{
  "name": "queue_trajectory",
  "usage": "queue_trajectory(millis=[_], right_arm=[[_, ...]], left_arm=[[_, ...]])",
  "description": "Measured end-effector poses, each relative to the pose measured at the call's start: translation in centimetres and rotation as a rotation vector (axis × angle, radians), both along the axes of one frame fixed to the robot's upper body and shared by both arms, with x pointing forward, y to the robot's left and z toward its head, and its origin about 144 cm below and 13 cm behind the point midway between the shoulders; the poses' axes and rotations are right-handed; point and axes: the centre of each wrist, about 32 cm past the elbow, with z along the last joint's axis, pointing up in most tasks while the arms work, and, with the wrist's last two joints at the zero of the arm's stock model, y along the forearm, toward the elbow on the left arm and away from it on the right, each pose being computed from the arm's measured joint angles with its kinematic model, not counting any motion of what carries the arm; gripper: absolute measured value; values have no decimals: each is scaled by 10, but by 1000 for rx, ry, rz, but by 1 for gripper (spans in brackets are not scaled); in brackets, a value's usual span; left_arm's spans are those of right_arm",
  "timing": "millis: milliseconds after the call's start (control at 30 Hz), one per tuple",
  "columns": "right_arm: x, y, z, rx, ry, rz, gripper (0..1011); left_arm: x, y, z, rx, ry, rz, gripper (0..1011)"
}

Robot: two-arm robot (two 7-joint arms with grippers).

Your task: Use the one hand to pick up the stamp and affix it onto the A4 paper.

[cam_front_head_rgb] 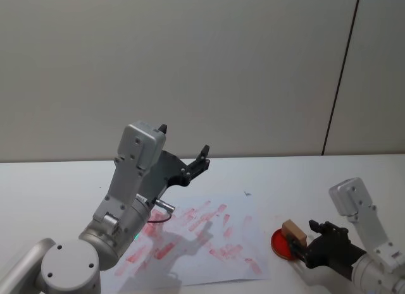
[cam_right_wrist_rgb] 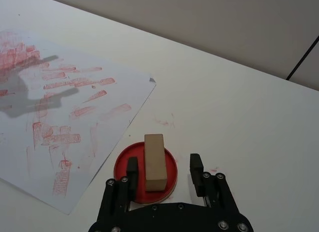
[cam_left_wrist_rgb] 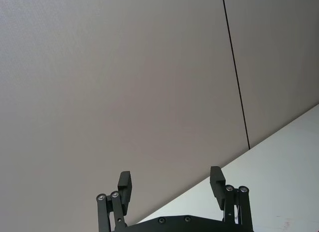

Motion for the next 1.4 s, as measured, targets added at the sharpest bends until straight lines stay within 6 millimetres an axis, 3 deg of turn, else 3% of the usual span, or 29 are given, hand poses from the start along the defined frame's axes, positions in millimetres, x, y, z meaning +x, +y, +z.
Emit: queue_trajectory(millis=[433,1033,1400], right_arm=[[1,1,-1,-3,3,1,238],[4,6,13,86,-74,33,223],[15,31,32,204,-123,119,225]], left_arm=[[0,0,0,0,0,0,1001],[0,0,0,0,0,0,1002],[0,0,0,0,0,0,1001]])
